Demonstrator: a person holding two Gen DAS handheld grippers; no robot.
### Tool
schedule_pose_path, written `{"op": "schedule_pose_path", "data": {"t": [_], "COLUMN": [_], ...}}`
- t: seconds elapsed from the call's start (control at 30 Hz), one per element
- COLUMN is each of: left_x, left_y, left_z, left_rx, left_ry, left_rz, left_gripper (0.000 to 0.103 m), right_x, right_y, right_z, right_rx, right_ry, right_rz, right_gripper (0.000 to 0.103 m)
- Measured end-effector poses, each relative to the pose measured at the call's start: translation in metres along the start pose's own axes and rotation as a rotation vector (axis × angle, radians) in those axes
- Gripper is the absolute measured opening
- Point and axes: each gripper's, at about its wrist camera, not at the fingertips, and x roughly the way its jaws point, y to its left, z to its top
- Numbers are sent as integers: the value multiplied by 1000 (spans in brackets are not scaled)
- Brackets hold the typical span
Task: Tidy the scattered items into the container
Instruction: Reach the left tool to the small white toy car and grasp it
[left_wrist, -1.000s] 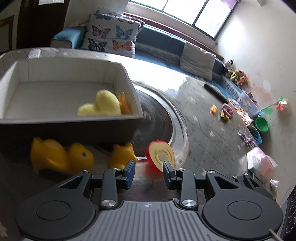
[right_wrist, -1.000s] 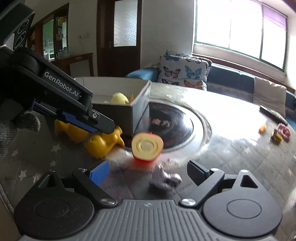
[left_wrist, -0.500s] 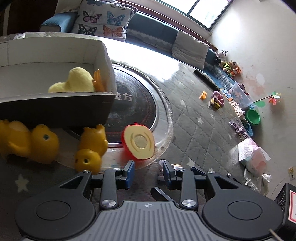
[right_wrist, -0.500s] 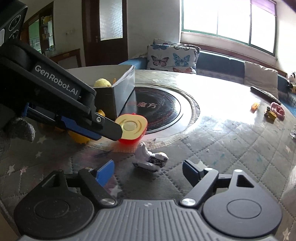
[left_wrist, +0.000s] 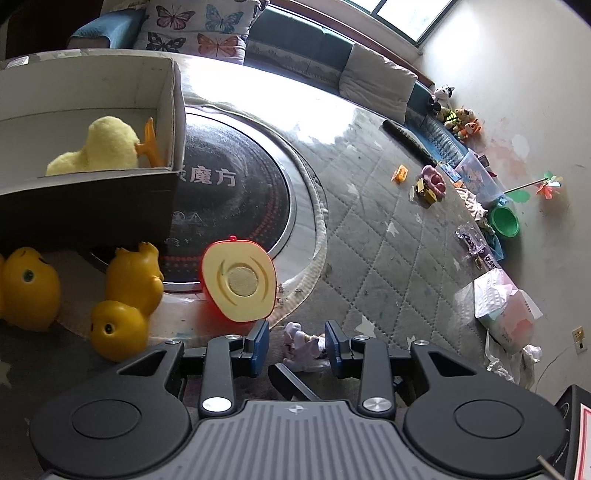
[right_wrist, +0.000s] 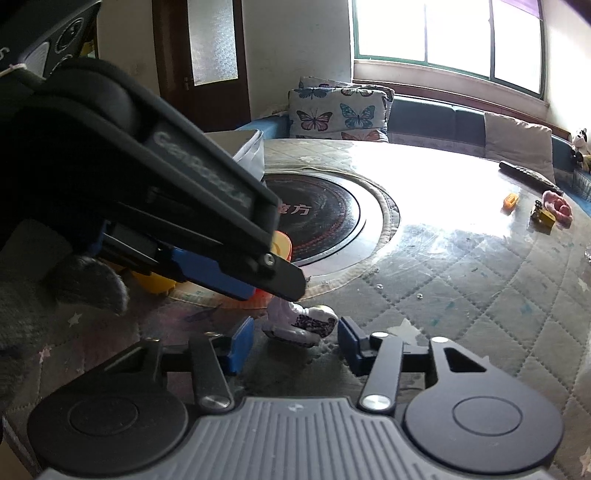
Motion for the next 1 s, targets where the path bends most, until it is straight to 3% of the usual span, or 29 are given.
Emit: {"op": "schedule_pose_path", "data": {"t": [0.13,0.5,1.0], "left_x": [5,2,-43], "left_y": [0,3,17], "left_z": [0,-2,7], "left_rx": [-7,-3,-36], "left_ry": [6,3,-100], "left_rz": [-9,-38,-29], "left_gripper": [35,24,25], "right_x": [0,-4,-13], "right_y": [0,1,22], "right_z": [-1,0,27], "right_rx": [4,4,-61], "right_ry": [-4,-12,-74], "right_rz": [-1,-3,41], "right_gripper": [44,44,44]}}
